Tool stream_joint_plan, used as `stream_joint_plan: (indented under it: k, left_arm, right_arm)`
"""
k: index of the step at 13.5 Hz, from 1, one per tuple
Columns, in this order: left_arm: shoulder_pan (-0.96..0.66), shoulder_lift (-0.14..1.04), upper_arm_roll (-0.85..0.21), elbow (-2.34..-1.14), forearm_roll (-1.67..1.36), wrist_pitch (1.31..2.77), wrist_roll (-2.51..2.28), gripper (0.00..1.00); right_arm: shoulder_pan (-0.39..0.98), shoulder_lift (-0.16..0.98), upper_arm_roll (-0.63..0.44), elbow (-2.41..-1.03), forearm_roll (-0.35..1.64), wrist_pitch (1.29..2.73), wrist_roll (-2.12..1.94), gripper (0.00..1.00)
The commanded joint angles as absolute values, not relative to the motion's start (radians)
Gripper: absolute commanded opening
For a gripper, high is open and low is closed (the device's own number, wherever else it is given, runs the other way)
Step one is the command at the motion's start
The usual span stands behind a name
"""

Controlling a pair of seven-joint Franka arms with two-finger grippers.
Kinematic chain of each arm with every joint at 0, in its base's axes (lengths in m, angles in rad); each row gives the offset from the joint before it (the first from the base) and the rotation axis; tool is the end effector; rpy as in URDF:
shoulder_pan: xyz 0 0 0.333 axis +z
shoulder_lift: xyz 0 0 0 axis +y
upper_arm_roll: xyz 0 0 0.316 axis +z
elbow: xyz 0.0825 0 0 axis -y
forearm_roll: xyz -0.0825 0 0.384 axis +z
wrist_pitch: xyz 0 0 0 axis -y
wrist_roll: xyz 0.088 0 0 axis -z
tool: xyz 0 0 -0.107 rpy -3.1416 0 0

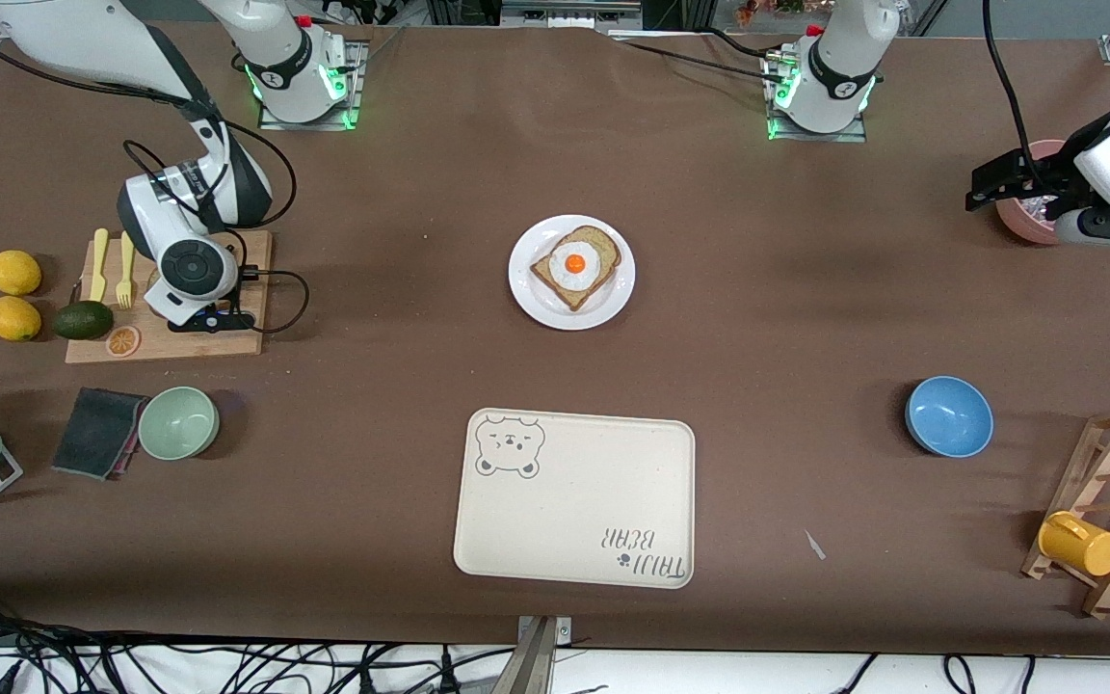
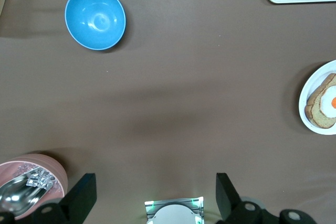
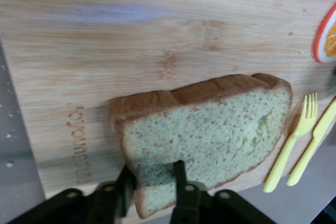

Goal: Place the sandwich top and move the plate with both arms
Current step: 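Grasp the bread slice with the right gripper and lift it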

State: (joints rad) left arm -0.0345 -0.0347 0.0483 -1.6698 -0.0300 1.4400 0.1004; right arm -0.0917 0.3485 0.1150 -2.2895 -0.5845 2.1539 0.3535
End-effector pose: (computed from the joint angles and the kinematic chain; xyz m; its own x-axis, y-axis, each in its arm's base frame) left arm 0.5256 0.0041 0.5873 0.9776 -0.0909 -0.1897 -0.0827 -0.9953 0.0509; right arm 0.4776 -0.0084 0.1732 0.9231 0.0265 -0.3837 0.1886 -0.9006 0.3915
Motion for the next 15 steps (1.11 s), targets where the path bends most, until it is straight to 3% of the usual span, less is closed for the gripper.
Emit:
stream_joint_plan:
  k: [1,6,8,10,12,15]
  left_arm:
    - [-0.025,-0.029,0.041,-1.646,-0.057,1.419,0.098,1.0]
    - [-0.026,-0.029,0.041,-1.646,-0.057,1.42,0.098,1.0]
    - [-0.026,-0.029,0.041,-1.646,-0.057,1.419,0.098,1.0]
    - [-0.026,-0.029,0.041,-1.646,-0.057,1.419,0.098,1.0]
    - [-0.026,-0.029,0.041,-1.646,-0.057,1.42,0.098,1.0]
    - [-0.026,-0.029,0.041,-1.646,-0.057,1.42,0.098,1.0]
  right_arm:
    - [-0.12,0.373,0.115,-2.276,-0.601,2.183,0.362,0.0]
    - [-0.118,0.306,0.149,-2.266,-0.58,2.088,0.351,0.0]
    - [-0.118,0.259,0.248,-2.203,-0.47,1.92,0.356,0.0]
    - [-0.114,0.259,0.371,-2.032,-0.344,1.667,0.371,0.0]
    - [-0.065,0.296,0.425,-1.819,-0.257,1.451,0.414,0.0]
    - [0.096,0.316,0.426,-1.643,-0.183,1.322,0.509,0.0]
